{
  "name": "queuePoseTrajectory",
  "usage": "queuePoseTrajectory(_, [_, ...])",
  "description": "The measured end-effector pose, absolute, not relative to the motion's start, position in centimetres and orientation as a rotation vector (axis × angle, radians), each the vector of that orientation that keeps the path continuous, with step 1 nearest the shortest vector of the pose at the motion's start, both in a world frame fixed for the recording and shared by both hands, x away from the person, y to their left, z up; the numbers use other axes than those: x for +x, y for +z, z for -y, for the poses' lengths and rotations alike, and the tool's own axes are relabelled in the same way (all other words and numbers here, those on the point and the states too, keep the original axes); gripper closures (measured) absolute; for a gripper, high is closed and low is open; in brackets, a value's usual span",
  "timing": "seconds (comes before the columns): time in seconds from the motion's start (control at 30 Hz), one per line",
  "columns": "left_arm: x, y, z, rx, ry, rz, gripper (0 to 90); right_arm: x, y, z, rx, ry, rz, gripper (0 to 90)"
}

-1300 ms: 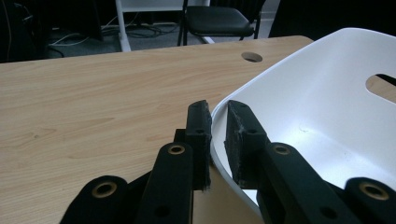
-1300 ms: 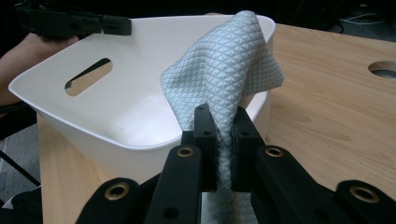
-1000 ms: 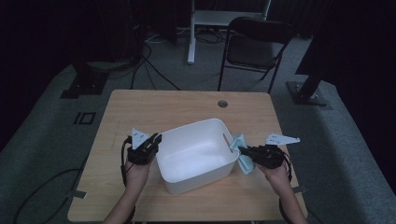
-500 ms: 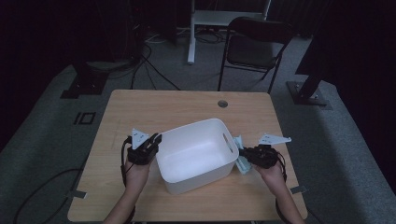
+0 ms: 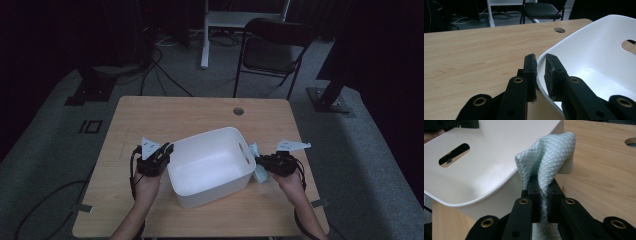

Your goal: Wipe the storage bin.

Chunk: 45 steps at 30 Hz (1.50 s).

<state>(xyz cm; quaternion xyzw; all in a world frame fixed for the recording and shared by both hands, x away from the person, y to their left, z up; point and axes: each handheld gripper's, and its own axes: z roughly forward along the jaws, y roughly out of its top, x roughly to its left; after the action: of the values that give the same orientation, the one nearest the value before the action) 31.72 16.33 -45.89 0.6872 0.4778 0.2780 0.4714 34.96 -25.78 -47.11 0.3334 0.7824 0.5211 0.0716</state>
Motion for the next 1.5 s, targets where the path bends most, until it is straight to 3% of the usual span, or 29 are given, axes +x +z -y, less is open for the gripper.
queuePoseTrajectory(1.3, [31.7,-45.9,-16.2,1.676,0.683,-1.179,80.0,38.9,-46.8,24.4,0.963,1.484,-2.417,84.9])
queuePoseTrajectory(1.5, [31.7,-45.8,-16.2,1.690,0.681,-1.178,80.0,39.2,-45.2,24.3,0.908,1.509,-2.386,85.0])
